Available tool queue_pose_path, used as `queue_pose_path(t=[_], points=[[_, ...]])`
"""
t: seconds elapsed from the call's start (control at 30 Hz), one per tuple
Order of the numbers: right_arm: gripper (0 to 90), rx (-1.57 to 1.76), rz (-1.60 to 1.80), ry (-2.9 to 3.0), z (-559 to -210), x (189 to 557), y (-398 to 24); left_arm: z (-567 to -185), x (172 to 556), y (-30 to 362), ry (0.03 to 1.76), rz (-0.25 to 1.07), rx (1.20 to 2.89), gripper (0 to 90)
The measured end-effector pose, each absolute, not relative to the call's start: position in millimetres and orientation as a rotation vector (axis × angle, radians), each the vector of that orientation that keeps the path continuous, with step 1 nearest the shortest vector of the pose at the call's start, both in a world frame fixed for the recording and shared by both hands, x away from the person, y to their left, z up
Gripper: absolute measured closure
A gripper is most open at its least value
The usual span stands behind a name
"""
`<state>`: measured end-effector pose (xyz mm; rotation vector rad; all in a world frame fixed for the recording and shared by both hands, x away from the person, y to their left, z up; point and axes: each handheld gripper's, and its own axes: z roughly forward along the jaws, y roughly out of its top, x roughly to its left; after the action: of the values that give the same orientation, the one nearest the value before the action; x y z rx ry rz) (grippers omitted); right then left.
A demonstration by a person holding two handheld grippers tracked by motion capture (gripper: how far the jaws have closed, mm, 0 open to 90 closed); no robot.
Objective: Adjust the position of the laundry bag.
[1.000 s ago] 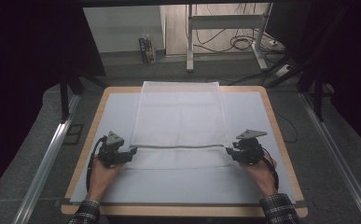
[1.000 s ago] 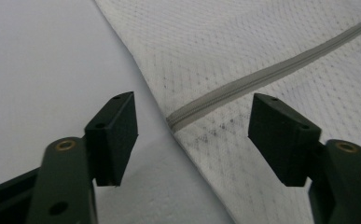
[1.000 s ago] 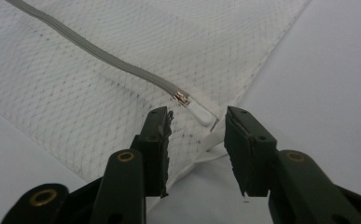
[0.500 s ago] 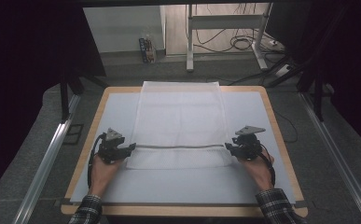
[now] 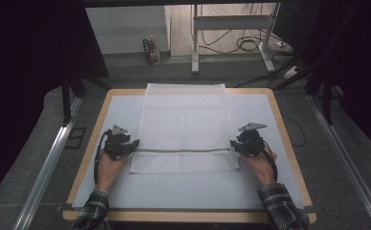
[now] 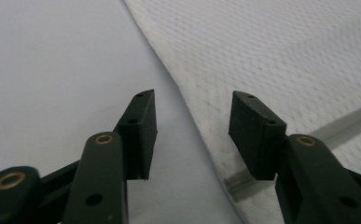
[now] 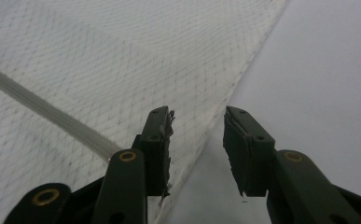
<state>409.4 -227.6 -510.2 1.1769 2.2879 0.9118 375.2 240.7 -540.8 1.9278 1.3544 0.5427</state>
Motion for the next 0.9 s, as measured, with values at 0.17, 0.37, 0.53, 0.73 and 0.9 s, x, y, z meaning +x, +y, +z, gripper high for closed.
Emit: queue_pose_path(t=[0.17, 0.37, 0.53, 0.73, 0.9], points=[[61.0, 1.181, 0.870, 2.296, -514.5, 416.3, -223.5, -545.4, 381.6, 236.3, 1.354, 0.509, 1.935, 53.2], [66.4, 1.202, 0.854, 2.334, -517.9, 419.4, -223.1, -544.6, 384.4, 229.6, 1.395, 0.491, 1.972, 58.5], [81.4, 1.223, 0.863, 2.365, -516.3, 421.6, -224.1, -542.6, 382.9, 224.2, 1.401, 0.475, 1.982, 75.8], [88.3, 1.168, 0.856, 2.399, -515.6, 421.1, -221.7, -542.5, 384.3, 229.7, 1.406, 0.395, 1.942, 88.2], [88.5, 1.133, 0.845, 2.399, -513.1, 419.0, -222.0, -541.1, 383.1, 230.8, 1.385, 0.390, 1.951, 88.7]])
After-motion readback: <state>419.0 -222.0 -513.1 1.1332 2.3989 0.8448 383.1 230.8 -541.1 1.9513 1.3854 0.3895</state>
